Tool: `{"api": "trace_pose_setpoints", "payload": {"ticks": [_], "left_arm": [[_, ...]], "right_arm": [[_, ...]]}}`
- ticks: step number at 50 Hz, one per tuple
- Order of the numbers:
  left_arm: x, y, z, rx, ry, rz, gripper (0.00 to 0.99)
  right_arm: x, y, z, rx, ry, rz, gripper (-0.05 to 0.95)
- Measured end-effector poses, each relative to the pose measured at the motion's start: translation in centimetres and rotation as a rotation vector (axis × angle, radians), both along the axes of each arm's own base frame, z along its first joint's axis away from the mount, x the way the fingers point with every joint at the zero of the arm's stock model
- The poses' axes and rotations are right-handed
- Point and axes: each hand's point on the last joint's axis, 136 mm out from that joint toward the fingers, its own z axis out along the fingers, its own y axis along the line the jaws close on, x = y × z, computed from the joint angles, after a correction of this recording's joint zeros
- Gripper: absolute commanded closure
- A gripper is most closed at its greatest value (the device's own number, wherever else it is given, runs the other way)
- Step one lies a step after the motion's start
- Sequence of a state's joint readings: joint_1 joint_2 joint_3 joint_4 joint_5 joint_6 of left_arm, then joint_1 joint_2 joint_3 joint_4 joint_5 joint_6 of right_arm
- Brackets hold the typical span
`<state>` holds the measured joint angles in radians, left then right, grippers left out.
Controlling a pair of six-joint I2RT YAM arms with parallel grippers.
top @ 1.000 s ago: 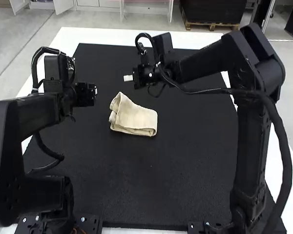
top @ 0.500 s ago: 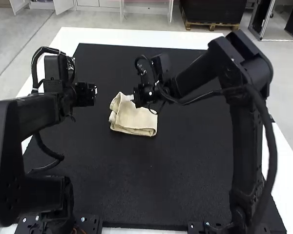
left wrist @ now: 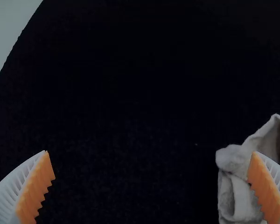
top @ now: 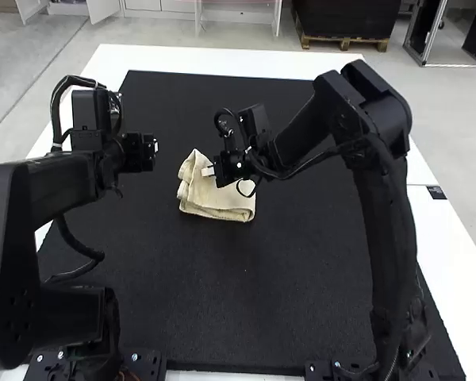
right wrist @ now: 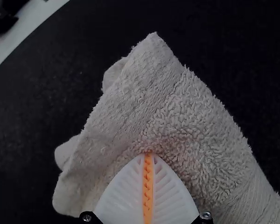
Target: Fold the towel.
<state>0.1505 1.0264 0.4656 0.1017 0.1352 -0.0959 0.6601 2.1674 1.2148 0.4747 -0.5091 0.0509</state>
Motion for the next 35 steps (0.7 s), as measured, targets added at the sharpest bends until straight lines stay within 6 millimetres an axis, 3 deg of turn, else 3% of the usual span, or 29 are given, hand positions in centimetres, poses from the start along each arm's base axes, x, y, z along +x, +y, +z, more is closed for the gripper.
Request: {"api": "trace_pose_setpoints", "payload": {"ticks": [10,35], "left_arm": [[0.1,0.0,0.1,-0.002,-0.006,0.001,0.028],[0.0,0.0,1.0,0.002,-0.032,0.001,0.028]], "right_arm": [[0.5,0.8,-1.0,0.009,-0.002,0.002,0.92],[-1.4,3.5,-5.0,0.012,0.003,0.057,0.92]]}}
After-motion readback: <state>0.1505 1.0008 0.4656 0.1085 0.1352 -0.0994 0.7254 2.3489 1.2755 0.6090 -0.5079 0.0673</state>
